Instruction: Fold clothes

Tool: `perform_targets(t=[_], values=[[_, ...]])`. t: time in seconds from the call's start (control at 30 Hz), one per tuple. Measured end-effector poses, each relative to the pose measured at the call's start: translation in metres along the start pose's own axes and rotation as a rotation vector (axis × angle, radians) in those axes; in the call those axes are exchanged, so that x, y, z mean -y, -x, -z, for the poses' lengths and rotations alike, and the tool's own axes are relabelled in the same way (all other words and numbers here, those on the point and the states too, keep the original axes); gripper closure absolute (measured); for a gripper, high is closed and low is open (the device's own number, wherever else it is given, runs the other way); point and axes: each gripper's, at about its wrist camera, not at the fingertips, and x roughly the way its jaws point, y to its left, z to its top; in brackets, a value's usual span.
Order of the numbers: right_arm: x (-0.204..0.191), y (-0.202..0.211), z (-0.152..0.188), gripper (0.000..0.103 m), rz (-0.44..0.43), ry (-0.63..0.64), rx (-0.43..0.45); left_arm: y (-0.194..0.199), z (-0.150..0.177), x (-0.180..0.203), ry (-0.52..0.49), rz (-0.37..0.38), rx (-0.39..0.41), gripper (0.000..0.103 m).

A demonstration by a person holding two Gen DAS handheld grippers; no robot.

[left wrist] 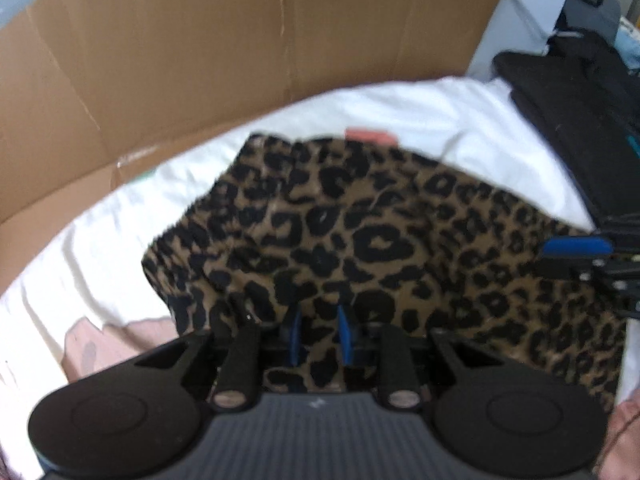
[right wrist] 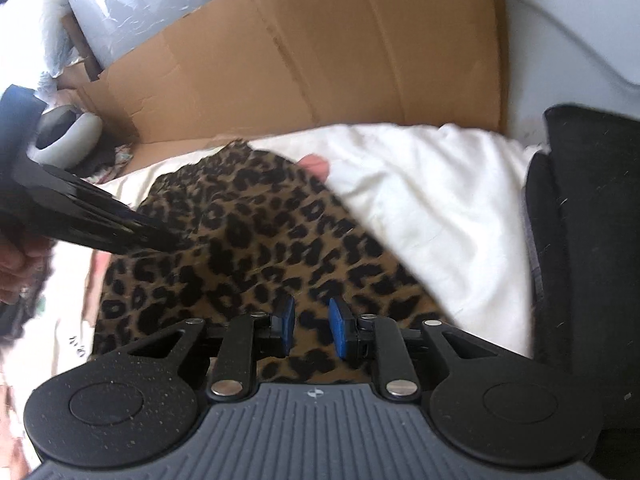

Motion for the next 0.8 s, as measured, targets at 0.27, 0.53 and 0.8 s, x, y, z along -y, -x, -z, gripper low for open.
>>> perform_targets(t=[0.27,0.53,0.8], values=[[0.005,-0.009,0.012,0.077,0.102,0.060,-0.083,-0.008,0.014,0.005,-0.020,-0.024,0.024,0.083],[0.006,0.008,0.014,0.076,0.090,0.000,-0.072,0.036,0.027,-0.013,-0.007,-0.017,0.063,0.082],[-0.033,0.008,0.006,0.075,-0.044,0.098,-0.060,0.022,0.043,-0.021,0.016,-0.031,0.110,0.082]])
